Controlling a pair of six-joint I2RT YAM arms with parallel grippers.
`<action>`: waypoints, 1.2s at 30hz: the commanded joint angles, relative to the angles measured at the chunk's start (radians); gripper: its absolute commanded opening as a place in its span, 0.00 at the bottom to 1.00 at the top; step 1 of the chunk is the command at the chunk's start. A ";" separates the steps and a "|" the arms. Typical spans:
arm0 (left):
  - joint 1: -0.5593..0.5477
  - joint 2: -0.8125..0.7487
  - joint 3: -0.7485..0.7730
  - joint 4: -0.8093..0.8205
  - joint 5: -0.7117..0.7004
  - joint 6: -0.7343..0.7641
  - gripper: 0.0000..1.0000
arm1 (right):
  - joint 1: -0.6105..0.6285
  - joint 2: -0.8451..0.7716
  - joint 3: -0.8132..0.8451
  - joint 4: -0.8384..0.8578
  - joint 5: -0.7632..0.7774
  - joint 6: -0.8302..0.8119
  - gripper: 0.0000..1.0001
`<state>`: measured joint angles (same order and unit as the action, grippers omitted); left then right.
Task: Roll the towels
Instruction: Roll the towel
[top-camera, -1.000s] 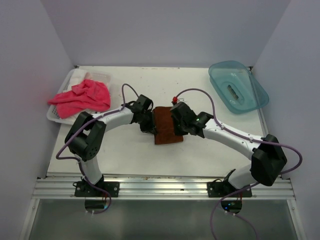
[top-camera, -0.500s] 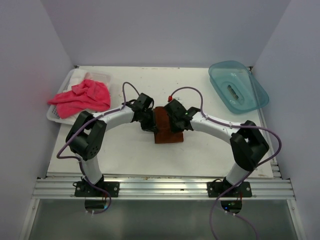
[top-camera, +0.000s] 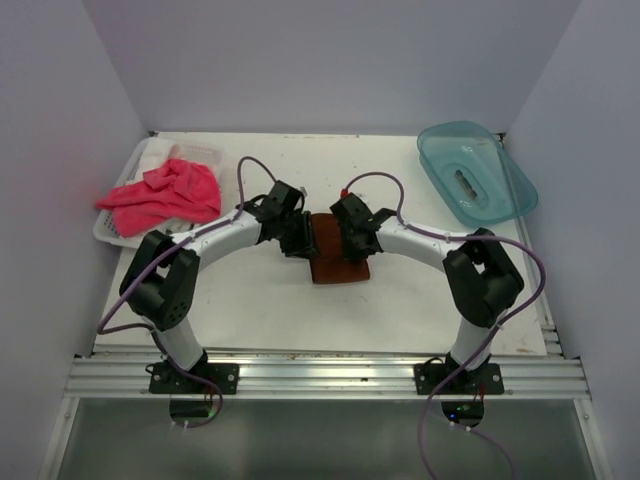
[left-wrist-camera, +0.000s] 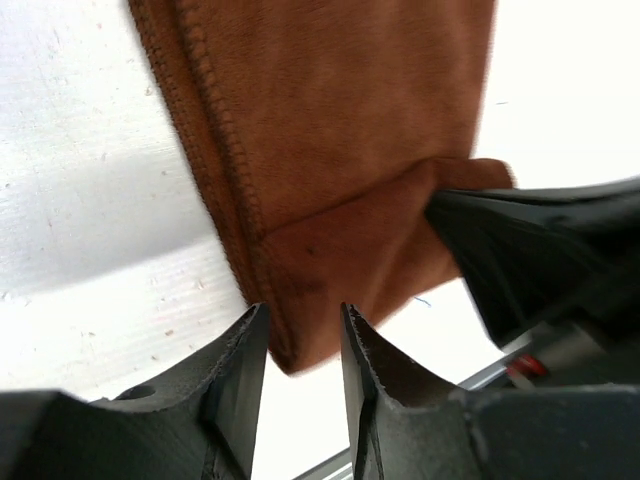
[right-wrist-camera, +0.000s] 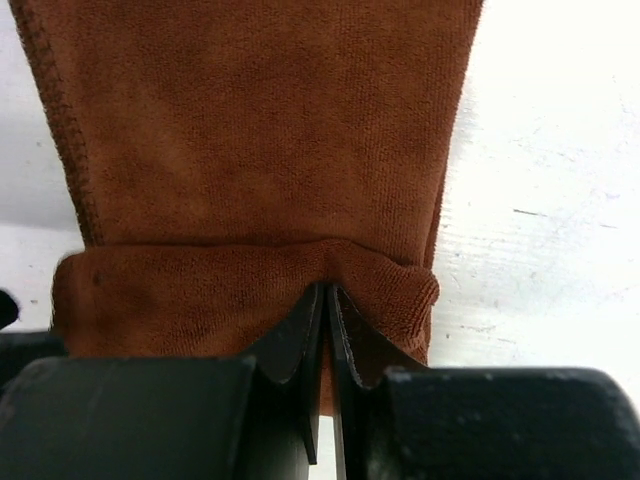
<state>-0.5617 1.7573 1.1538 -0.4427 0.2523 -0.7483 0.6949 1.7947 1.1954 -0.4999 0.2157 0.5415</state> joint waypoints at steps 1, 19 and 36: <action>0.010 -0.096 -0.006 0.022 -0.019 -0.002 0.39 | -0.001 0.025 0.036 0.047 -0.051 -0.014 0.10; 0.002 0.044 -0.101 0.274 0.120 -0.046 0.09 | -0.001 -0.038 0.014 0.024 -0.082 0.009 0.11; 0.003 0.083 -0.126 0.226 0.091 -0.010 0.07 | -0.060 0.066 0.009 0.049 -0.047 -0.012 0.11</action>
<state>-0.5587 1.8172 1.0237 -0.2073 0.3676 -0.7971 0.6434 1.7962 1.1599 -0.4599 0.1619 0.5537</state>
